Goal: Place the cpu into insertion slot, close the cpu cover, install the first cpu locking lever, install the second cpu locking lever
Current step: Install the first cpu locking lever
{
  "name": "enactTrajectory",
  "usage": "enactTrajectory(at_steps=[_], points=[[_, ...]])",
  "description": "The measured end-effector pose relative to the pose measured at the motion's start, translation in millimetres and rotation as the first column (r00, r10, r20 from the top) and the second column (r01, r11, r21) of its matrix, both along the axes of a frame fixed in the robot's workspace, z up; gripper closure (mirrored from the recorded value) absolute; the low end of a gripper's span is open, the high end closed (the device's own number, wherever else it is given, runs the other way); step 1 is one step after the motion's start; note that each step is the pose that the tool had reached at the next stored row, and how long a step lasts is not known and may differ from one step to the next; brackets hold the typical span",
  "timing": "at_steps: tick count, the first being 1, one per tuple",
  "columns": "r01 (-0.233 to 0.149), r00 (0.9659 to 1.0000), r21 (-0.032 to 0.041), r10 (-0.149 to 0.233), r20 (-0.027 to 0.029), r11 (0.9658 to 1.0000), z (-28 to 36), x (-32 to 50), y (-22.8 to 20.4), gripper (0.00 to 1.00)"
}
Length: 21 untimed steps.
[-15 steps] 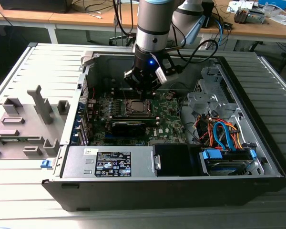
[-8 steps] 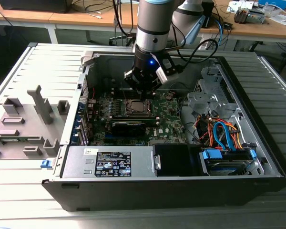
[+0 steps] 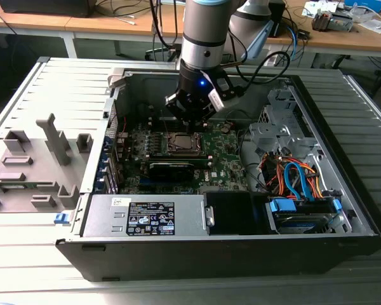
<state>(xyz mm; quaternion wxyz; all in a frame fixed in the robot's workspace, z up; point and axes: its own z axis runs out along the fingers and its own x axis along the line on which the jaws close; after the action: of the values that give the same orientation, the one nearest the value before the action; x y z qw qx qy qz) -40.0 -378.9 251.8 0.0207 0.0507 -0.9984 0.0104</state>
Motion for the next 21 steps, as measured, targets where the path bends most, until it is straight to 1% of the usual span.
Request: enactTrajectory(at_steps=[21], points=[[-0.049, 0.9988, 0.0001, 0.049, 0.0000, 0.9988, -0.2, 0.0, 0.0, 0.89]])
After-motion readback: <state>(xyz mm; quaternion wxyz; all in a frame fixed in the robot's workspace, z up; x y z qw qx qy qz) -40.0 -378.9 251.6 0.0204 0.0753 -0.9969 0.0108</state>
